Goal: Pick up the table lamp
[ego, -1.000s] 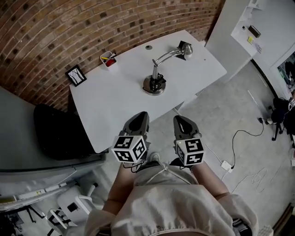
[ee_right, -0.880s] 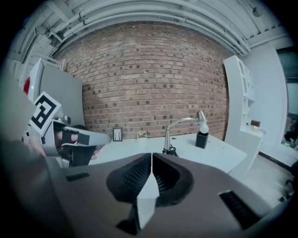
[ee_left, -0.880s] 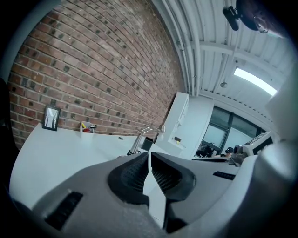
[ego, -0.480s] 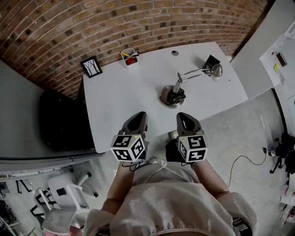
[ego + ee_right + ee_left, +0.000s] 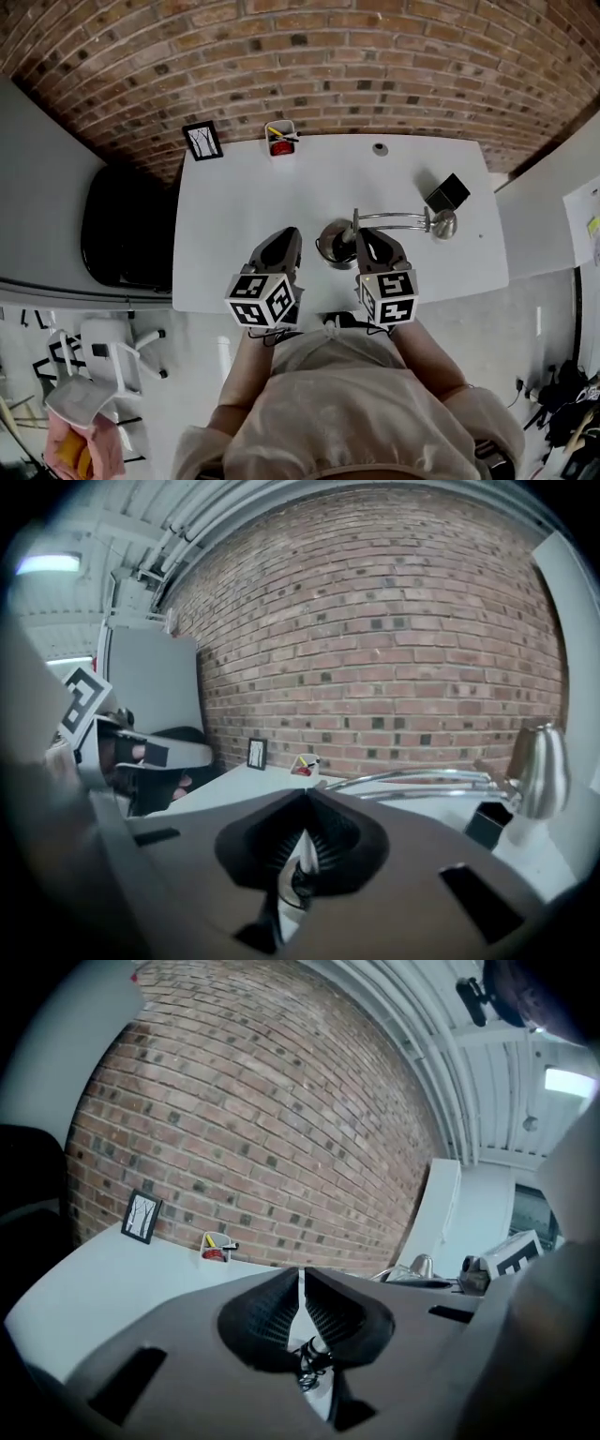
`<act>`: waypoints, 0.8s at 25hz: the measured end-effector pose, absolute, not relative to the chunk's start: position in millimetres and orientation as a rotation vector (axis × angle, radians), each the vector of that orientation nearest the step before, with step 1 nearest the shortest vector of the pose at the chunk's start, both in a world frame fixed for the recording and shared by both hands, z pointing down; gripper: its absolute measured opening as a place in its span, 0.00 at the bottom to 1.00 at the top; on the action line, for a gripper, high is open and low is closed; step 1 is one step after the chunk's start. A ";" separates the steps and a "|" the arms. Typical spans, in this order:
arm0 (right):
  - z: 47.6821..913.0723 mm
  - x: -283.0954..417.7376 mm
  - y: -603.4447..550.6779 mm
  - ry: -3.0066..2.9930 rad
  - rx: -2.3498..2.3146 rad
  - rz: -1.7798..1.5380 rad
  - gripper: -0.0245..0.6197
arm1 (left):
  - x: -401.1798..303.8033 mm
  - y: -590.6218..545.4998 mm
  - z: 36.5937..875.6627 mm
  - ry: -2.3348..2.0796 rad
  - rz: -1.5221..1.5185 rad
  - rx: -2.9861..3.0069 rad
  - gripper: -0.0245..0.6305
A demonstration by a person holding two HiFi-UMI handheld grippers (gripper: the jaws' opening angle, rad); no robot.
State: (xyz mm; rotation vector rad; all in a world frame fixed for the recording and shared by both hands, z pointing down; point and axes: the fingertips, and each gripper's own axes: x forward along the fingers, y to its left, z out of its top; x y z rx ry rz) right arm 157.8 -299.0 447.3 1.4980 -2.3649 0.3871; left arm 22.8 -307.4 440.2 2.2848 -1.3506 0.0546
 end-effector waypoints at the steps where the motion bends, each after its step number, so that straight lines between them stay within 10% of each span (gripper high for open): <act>1: 446.5 156.8 -303.3 -2.417 1.428 0.385 0.08 | 29.4 -312.9 442.2 -1.366 0.042 2.262 0.09; 20: 485.1 148.2 -283.4 -2.482 1.118 0.474 0.08 | 61.9 -322.5 500.4 -1.363 0.184 2.110 0.09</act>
